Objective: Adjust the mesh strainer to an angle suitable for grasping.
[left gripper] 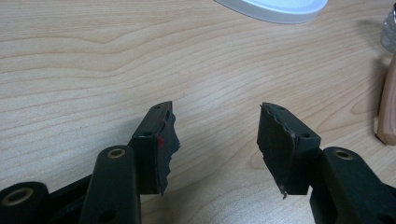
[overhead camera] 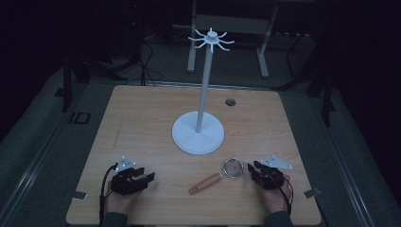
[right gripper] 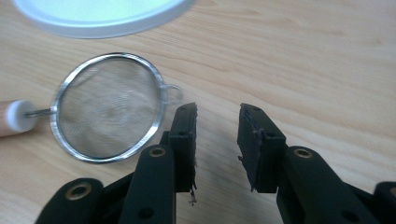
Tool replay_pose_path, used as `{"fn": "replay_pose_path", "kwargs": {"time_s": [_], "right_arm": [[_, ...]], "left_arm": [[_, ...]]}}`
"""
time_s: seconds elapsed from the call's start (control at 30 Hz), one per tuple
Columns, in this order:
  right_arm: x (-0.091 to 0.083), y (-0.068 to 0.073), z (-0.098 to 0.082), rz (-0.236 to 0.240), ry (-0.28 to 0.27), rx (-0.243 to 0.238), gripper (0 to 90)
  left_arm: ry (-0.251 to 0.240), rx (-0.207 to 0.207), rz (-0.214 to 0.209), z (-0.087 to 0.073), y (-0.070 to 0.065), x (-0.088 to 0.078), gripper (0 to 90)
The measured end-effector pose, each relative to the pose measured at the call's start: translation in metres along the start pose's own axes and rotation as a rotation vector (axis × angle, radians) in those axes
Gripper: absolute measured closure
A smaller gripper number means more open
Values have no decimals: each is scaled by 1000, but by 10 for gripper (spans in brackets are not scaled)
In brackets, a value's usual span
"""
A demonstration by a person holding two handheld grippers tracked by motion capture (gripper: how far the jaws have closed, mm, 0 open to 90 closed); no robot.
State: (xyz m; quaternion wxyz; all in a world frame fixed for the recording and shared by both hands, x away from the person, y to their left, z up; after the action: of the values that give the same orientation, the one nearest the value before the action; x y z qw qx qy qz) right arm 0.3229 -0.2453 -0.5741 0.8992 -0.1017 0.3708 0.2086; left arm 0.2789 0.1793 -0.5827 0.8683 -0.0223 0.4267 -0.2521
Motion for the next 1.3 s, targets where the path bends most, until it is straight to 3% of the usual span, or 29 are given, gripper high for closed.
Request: {"fn": "replay_pose_path", "kwargs": {"time_s": [0.1, 0.33, 0.57, 0.73, 0.87, 1.0, 1.13, 1.3], "right_arm": [[-2, 7, 2, 16, -13, -54, 688], [-9, 13, 8, 59, -33, -91, 696], [-17, 17, 28, 90, -83, -130, 695], [-18, 22, 37, 107, -69, -167, 696], [-15, 33, 45, 136, -49, -229, 706], [-11, 40, 48, 150, -33, -271, 757], [-6, 50, 50, 156, -11, -310, 889], [4, 60, 53, 164, 14, -342, 899]], "left_arm": [[-5, 0, -1, 0, -1, 0, 463], [-3, 4, 4, 0, -1, 0, 463], [0, 9, 3, 0, -2, 1, 463], [5, 12, 1, 0, -2, 2, 463], [6, 15, 0, 0, -2, 2, 463], [7, 13, -2, -1, -3, 2, 463], [10, 13, -2, -1, -3, 2, 463], [10, 14, -2, -1, -3, 3, 463]]}}
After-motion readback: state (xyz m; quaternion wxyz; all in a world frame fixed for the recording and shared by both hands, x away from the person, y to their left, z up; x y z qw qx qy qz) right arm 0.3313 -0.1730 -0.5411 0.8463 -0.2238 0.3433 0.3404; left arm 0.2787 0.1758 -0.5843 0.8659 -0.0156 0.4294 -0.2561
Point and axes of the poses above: each handheld gripper's, and its own axes: x roughly forward along the jaws, z roughly out of its top, y roughly to its left, the point moved 5 cm from there along x, roughly forward along the jaws, and after that the axes turned 7 degrees about y, right-handed, at the moved point
